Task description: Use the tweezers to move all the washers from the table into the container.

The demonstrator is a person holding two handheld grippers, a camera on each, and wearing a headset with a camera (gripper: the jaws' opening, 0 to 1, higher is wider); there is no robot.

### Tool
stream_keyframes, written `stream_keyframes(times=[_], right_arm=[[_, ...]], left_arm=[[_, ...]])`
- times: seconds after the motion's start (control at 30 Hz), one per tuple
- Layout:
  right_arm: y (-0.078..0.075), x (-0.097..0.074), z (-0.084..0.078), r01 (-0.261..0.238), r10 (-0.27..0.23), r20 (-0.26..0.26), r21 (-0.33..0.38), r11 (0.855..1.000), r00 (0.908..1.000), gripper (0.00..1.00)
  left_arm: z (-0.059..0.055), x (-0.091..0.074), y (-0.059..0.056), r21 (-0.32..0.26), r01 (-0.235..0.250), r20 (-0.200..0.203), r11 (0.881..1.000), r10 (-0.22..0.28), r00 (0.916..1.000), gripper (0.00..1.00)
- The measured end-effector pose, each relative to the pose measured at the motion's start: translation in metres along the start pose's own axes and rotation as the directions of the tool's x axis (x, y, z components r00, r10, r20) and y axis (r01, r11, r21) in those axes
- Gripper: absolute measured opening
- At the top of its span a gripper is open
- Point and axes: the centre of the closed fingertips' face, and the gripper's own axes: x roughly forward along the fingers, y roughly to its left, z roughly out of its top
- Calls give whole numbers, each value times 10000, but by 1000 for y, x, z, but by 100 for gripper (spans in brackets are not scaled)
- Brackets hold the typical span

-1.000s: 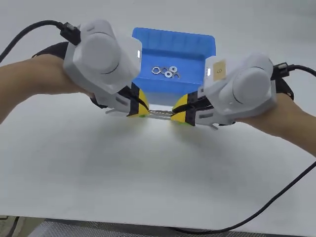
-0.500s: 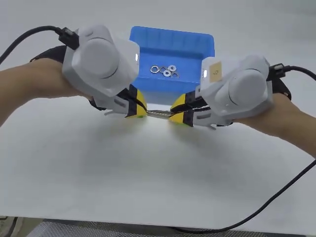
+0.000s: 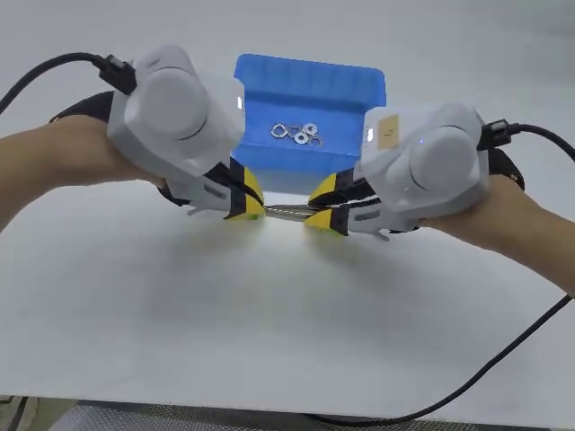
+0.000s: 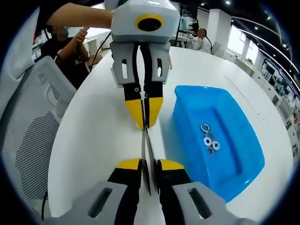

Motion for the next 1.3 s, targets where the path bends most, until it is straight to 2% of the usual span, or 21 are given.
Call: stream_keyframes(times=[0.1,0.2,0.27,0.3,0.37,0.4,0.47,0.53,0.6,0.67,0.73,0.77,0.8,0.87,0.93,1.0,1.03,1.07,1.13,1.2,1.3], right_arm=[[2,-2,-4,188,-190,-110,-178,9997,9998,20],[1,-8,-6,427,-429,-163,-92,9990,9989,21],[1,-15,0,527,-530,212,121,9985,9984,21],[0,-21,9,625,-650,643,405,9972,9958,21],[-4,-32,18,843,-918,1136,692,9940,9893,21],[-7,-42,25,1043,-1174,1501,922,9903,9817,22],[-12,-58,33,1260,-1493,2057,1220,9845,9672,26],[-16,-72,36,1524,-1836,2436,1417,9781,9523,37],[-14,-83,37,1581,-1980,2756,1605,9743,9407,49],[-11,-90,35,1733,-2106,2765,1533,9729,9377,61],[-7,-95,33,1887,-2226,2748,1444,9714,9354,68],[-5,-98,32,2003,-2287,2677,1291,9712,9360,73],[-3,-100,33,2070,-2349,2674,1286,9698,9345,76],[-3,-106,33,2530,-2753,2642,1156,9605,9243,86],[-4,-111,32,2977,-3131,2505,982,9496,9161,97],[-2,-115,32,3006,-3162,2517,993,9486,9147,100],[-2,-117,34,2994,-3180,2611,1093,9479,9114,100],[-1,-117,33,2954,-3178,2545,1227,9474,9134,100],[2,-118,33,2980,-3168,2492,1110,9481,9152,100],[5,-119,33,3004,-3152,2422,969,9489,9176,100],[8,-123,33,3032,-3137,2353,806,9495,9199,100]], left_arm=[[-2,-5,1,-139,-156,97,9998,158,9998,10],[0,-11,0,-230,-282,301,9993,288,9991,13],[8,-17,-2,-310,-432,802,9986,456,9957,16],[14,-22,-3,-525,-513,1202,9973,573,9911,18],[20,-32,-6,-863,-601,1718,9945,743,9823,20],[22,-36,-6,-994,-657,1929,9929,840,9776,22],[27,-48,-7,-1194,-922,2419,9886,1190,9630,26],[32,-60,-6,-1459,-1276,2852,9810,1652,9441,33],[37,-70,-11,-1287,-1432,3170,9813,1776,9317,44],[38,-76,-18,-1365,-1346,3170,9814,1720,9327,53],[40,-79,-18,-1306,-1773,3113,9754,2101,9268,71],[41,-81,-22,-1309,-1724,3104,9763,2055,9281,82],[41,-83,-23,-1352,-1805,3070,9742,2143,9273,88],[42,-87,-25,-1374,-2061,3010,9688,2391,9232,99],[38,-91,-23,-1574,-2428,2681,9572,2781,9224,100],[38,-95,-27,-1323,-2562,2511,9575,2825,9258,100],[40,-98,-28,-1240,-2681,2540,9554,2917,9222,100],[43,-100,-29,-1258,-2705,2566,9545,2947,9205,100],[53,-109,-31,-1150,-2797,2759,9532,3012,9128,100],[61,-117,-29,-1031,-2970,2985,9493,3144,9011,100],[75,-128,-34,-1119,-2828,3478,9526,3041,8869,100]])
